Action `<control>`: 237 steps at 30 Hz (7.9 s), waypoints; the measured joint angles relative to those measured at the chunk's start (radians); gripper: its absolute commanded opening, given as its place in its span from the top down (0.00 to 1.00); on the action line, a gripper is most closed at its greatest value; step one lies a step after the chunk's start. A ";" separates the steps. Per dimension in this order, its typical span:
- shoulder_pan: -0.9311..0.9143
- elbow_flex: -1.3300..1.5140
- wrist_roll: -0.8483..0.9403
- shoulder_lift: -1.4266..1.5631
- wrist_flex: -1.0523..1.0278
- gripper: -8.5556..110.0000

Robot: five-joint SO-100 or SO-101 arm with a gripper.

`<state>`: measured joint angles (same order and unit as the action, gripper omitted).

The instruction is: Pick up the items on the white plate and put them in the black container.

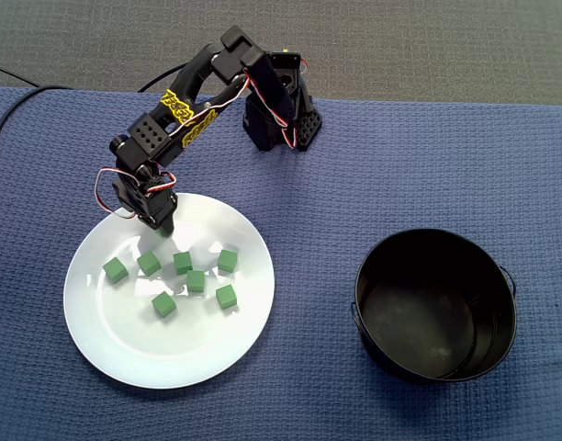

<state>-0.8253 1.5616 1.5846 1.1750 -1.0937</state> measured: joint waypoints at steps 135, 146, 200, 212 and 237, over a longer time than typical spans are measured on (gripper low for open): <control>0.391 0.258 -0.011 0.310 0.063 0.65; 0.419 0.357 -0.054 0.290 0.204 0.69; 0.910 -0.486 -0.934 0.827 0.091 0.93; 1.279 -0.425 -1.022 0.425 0.121 0.93; 1.493 -0.486 -1.152 -0.103 0.041 0.70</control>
<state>0.6673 1.0753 0.4326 1.0723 -1.0523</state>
